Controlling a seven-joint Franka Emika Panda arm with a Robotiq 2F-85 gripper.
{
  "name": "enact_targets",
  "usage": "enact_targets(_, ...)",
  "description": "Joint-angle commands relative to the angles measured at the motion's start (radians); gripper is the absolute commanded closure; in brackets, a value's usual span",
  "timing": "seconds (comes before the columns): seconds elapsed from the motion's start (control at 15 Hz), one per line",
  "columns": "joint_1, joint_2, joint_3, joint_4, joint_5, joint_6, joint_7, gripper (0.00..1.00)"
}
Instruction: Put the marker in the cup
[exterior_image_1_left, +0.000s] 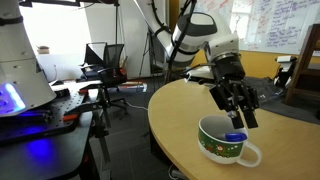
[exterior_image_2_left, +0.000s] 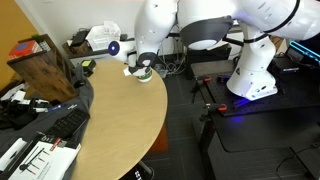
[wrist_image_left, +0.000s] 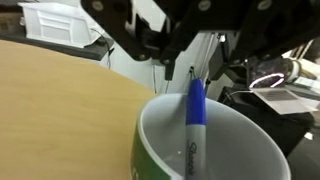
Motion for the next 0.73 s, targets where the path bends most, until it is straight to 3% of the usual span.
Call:
enact_targets(0.0,-0.015,-0.072,0.026,-0.032,-0.020,-0.008,0.006,0.32)
enact_targets(0.07,-0.013,-0.083,0.028,-0.041,-0.024,-0.003,-0.002,0.32)
enact_targets(0.4,-0.052,-0.230,0.099,-0.104,-0.020,0.028,-0.107,0.00)
enact_targets(0.67,-0.092,-0.330,0.156,-0.146,-0.039,0.016,-0.205,0.00)
